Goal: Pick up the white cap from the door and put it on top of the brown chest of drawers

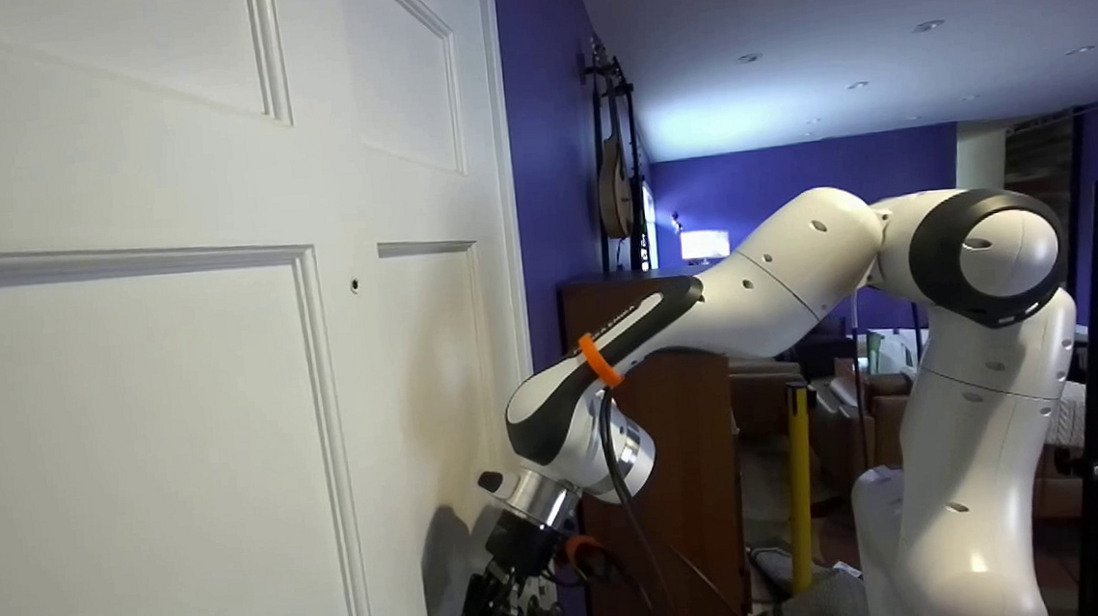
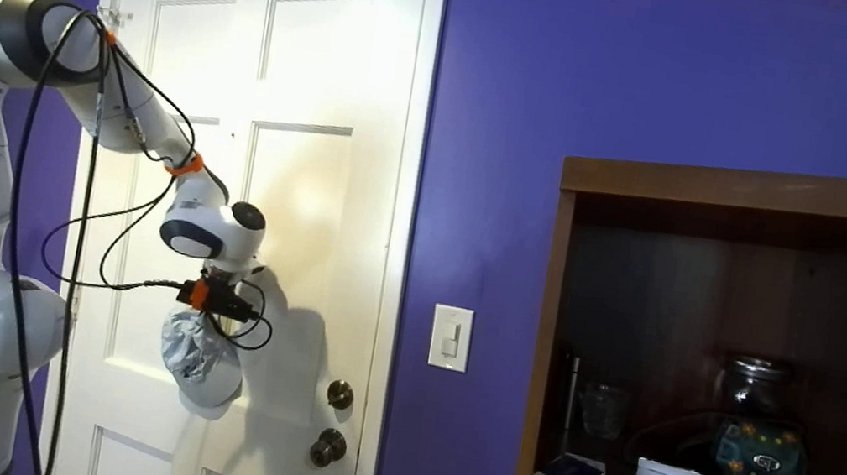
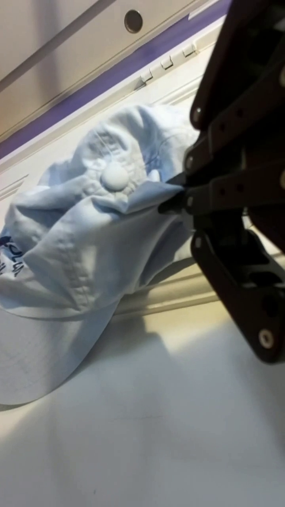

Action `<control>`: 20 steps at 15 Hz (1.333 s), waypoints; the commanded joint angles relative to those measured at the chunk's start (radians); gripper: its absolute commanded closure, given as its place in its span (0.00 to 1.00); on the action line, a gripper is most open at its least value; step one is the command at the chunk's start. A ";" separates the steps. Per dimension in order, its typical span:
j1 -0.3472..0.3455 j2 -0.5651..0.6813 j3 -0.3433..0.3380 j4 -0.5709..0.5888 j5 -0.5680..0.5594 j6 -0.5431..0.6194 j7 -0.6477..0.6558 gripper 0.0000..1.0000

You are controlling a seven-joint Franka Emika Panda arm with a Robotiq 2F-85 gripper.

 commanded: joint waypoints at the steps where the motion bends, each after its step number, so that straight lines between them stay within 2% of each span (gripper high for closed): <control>1: -0.013 -0.071 0.017 -0.038 -0.025 0.003 0.042 0.99; 8: -0.014 -0.199 0.002 -0.083 -0.013 -0.024 0.099 0.99; 16: -0.041 -0.324 0.019 -0.129 -0.029 0.059 0.254 0.99; 17: -0.053 -0.335 0.036 -0.138 -0.030 0.115 0.283 0.99; 18: -0.053 -0.330 0.032 -0.136 -0.046 0.121 0.292 0.99; 19: -0.025 -0.284 -0.001 -0.107 -0.020 0.087 0.234 0.96; 20: -0.038 -0.292 0.011 -0.112 -0.014 0.098 0.239 0.96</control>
